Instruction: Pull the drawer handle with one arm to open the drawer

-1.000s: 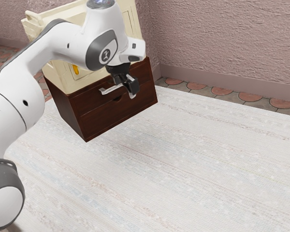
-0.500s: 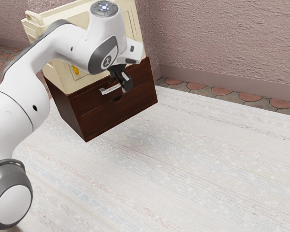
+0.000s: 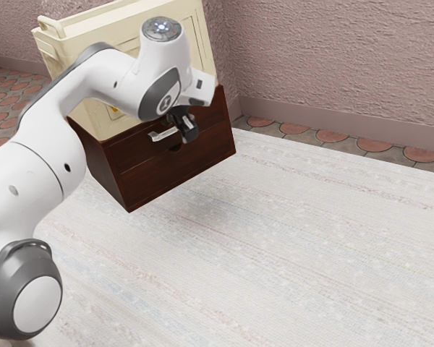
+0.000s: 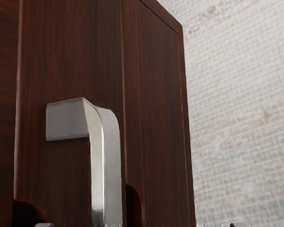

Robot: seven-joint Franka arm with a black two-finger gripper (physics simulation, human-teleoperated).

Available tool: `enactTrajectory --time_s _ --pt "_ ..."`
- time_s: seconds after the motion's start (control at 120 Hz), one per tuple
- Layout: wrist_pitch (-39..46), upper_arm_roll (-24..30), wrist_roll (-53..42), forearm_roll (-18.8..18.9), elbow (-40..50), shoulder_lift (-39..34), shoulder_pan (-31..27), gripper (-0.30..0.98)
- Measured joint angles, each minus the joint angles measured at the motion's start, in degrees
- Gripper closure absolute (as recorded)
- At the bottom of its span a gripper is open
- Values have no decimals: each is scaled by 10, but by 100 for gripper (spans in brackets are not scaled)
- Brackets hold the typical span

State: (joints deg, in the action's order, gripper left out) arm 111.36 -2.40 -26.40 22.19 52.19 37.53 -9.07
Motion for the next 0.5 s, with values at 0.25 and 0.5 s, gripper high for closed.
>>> enactTrajectory --time_s 0.25,0.5 --pt "2 -2 -1 -2 1 0 0 30" --pt "2 -1 2 -5 6 0 0 35"
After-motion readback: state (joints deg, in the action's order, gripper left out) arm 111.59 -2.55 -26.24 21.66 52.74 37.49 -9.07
